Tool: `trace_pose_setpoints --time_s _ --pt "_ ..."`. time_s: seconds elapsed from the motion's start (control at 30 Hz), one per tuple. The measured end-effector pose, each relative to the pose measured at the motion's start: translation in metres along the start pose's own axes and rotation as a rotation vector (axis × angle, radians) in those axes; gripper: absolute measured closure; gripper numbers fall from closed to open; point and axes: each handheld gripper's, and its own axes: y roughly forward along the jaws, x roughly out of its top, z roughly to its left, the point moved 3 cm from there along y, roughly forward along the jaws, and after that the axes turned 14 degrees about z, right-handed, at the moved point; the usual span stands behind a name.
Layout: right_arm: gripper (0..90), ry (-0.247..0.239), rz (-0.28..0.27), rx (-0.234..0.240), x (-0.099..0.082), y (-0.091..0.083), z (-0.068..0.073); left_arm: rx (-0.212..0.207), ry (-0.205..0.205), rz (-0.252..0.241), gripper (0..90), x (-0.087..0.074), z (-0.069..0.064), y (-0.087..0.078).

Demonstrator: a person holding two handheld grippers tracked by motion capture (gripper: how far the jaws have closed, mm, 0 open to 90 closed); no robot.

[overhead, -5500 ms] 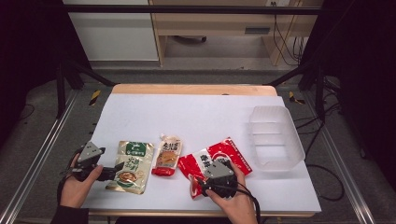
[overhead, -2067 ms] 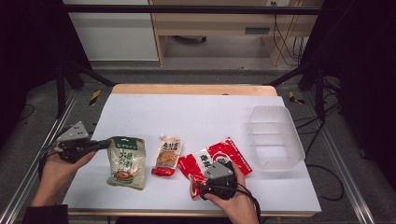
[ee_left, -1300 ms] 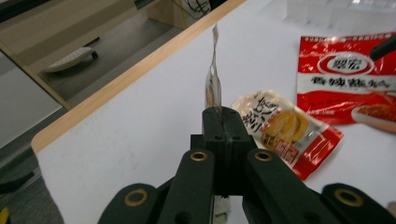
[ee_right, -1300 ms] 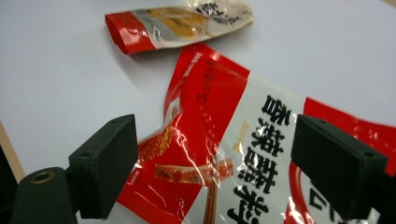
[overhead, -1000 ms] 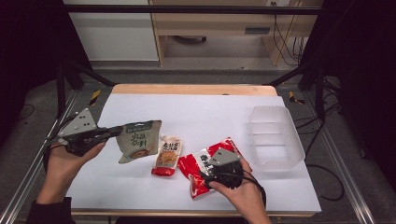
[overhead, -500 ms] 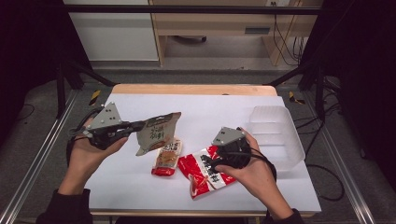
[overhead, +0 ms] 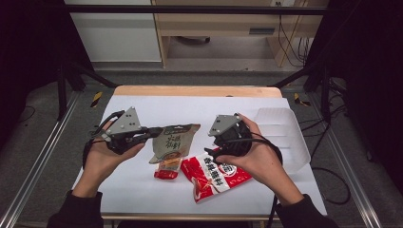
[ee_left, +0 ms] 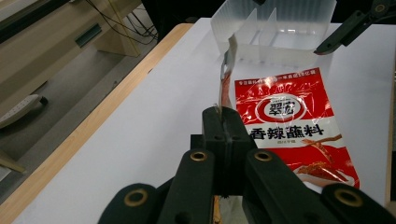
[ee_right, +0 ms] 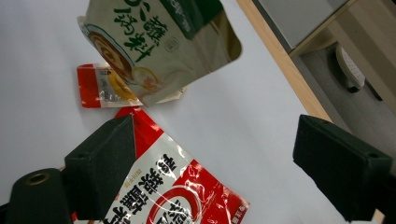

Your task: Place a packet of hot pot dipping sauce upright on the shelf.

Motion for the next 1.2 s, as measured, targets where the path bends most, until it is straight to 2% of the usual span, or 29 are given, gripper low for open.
trace_pose_setpoints --time_s 0.33,0.5,0.6,0.77,1.03,1.2 --pt "16.0 -0.039 0.0 0.006 0.01 0.005 -0.008 -0.026 0.038 0.013 90.0 0.009 -0.011 0.012" --pt "24.4 -0.08 0.011 0.045 0.017 0.013 -0.007 -0.047 0.053 -0.003 90.0 0.014 -0.018 0.015" --pt "33.2 -0.105 0.022 0.058 0.019 0.018 -0.008 -0.057 0.067 -0.009 90.0 0.018 -0.022 0.016" --pt "52.6 -0.147 0.039 0.117 0.019 0.025 -0.005 -0.068 0.075 -0.012 90.0 0.022 -0.027 0.019" --pt "85.6 -0.201 0.066 0.137 0.019 0.026 0.001 -0.071 0.068 -0.023 90.0 0.022 -0.029 0.021" --pt "90.0 -0.221 0.088 0.138 0.021 0.021 0.002 -0.08 0.032 -0.049 90.0 0.018 -0.026 0.022"
